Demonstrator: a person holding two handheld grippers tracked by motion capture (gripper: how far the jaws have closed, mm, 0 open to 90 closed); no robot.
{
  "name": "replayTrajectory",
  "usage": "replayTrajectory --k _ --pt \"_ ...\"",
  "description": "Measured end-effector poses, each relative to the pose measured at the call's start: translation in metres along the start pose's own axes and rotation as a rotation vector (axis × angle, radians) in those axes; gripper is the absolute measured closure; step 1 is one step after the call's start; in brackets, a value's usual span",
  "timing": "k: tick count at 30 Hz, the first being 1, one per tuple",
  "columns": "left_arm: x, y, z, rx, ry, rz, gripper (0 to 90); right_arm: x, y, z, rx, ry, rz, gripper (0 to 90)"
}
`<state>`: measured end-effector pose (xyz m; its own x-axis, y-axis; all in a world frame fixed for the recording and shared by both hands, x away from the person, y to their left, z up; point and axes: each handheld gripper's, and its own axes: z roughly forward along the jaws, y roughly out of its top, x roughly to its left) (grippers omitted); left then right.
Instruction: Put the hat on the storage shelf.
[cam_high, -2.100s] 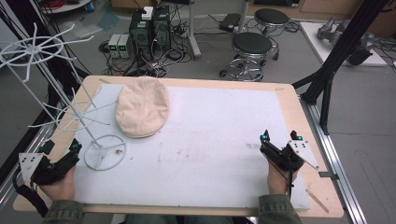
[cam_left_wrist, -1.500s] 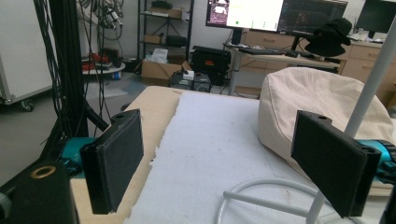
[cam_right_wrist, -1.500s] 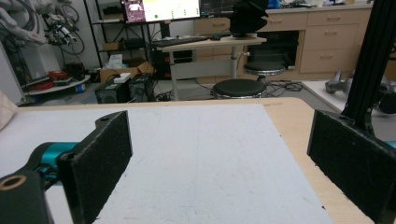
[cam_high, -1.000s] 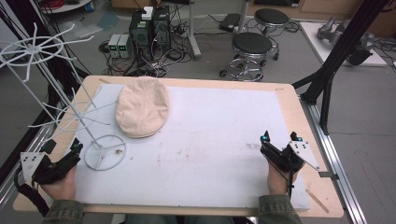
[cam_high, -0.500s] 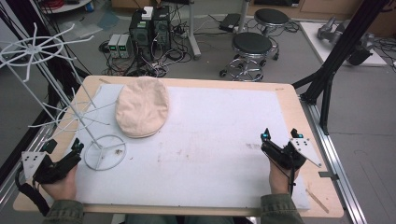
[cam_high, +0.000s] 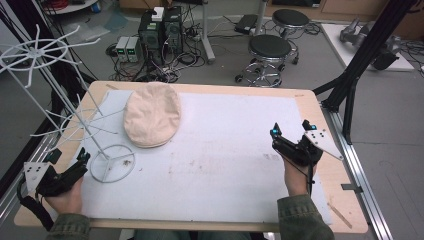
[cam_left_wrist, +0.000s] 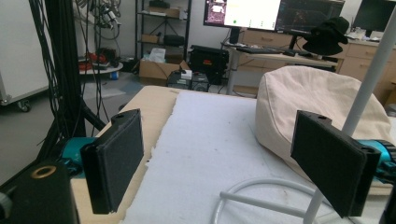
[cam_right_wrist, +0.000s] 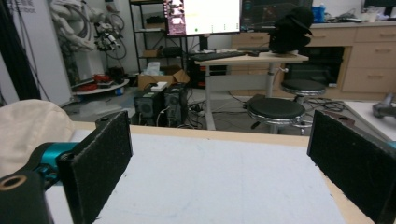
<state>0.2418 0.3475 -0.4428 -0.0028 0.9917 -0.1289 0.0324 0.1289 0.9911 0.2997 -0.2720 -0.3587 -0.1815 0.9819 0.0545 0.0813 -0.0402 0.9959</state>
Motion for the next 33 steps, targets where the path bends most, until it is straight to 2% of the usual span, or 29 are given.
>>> replayTrajectory --k 7,15,22,28,33 --pt "-0.001 0.0 0.0 -0.002 -0.007 0.003 17.4 0.01 0.013 0.015 0.004 0.054 -0.017 5.7" --pt "-0.002 0.0 0.0 -0.003 -0.013 -0.001 17.4 0.019 0.029 0.028 0.005 0.091 -0.021 5.7" --pt "-0.002 0.0 0.0 -0.004 -0.016 -0.002 17.5 0.035 0.04 0.041 0.008 0.144 -0.045 5.7" --pt "-0.001 0.0 0.0 -0.004 -0.016 -0.006 17.5 0.057 0.051 0.06 0.027 0.22 -0.055 5.7" --pt "-0.002 0.0 0.001 -0.003 -0.019 -0.006 17.6 0.069 0.052 0.074 0.034 0.238 -0.065 5.7"
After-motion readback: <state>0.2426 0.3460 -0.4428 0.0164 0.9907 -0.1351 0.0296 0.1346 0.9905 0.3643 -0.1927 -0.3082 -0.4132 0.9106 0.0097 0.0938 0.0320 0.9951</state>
